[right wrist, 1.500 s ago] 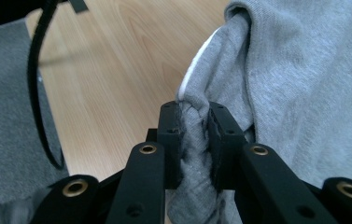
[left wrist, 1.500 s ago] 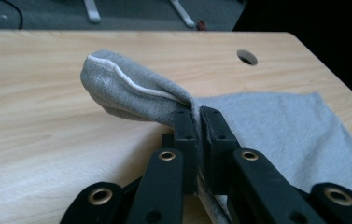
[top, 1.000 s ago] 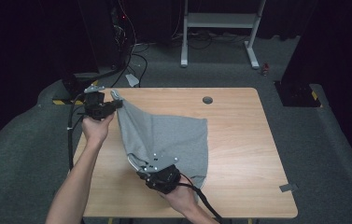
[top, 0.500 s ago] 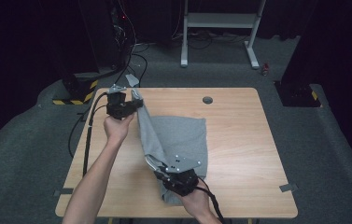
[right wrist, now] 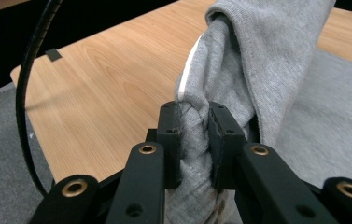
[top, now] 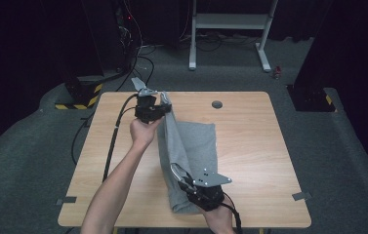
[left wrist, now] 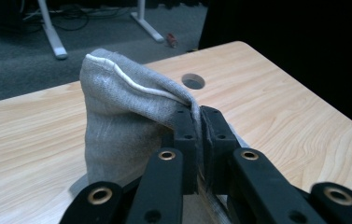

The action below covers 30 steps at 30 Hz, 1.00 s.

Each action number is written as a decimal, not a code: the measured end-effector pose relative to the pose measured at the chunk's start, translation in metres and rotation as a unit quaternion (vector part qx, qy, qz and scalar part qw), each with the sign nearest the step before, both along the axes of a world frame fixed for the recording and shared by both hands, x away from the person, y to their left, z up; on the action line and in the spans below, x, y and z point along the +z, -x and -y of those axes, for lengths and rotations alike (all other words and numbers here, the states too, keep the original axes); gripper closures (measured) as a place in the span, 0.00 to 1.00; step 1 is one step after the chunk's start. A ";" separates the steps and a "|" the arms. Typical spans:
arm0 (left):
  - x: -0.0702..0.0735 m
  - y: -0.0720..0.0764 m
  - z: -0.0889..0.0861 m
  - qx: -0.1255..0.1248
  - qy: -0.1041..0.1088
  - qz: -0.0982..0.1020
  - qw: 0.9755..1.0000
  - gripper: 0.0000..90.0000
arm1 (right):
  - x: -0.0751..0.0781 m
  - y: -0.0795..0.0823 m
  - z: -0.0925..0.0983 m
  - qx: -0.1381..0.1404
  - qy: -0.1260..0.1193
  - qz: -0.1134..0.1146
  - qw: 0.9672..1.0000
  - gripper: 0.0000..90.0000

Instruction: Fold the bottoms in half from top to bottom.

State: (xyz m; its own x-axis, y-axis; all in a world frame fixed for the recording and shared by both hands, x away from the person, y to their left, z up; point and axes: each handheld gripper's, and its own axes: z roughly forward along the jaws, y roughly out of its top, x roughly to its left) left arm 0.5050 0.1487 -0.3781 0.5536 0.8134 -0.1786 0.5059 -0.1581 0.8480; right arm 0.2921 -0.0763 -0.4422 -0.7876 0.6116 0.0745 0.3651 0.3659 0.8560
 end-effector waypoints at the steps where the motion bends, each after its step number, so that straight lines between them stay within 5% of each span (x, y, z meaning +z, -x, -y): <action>1: -0.001 0.000 0.004 -0.005 -0.001 -0.001 1.000 0.95 | -0.002 0.001 0.001 -0.002 0.001 -0.001 1.000 0.85; 20: -0.045 -0.011 0.068 -0.042 0.007 -0.019 0.999 0.95 | -0.032 0.011 0.034 -0.047 0.029 -0.026 0.998 0.85; 30: -0.072 -0.012 0.082 -0.046 0.001 -0.035 0.998 0.94 | -0.045 0.013 0.044 -0.061 0.055 -0.039 0.996 0.84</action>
State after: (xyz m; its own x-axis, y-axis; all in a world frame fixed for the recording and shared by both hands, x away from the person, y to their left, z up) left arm 0.5169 0.0663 -0.4504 0.6129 0.7587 -0.2207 0.5465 -0.2052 0.8119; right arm 0.2790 -0.1201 -0.4871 -0.7014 0.7103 0.0599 0.4764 0.4046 0.7806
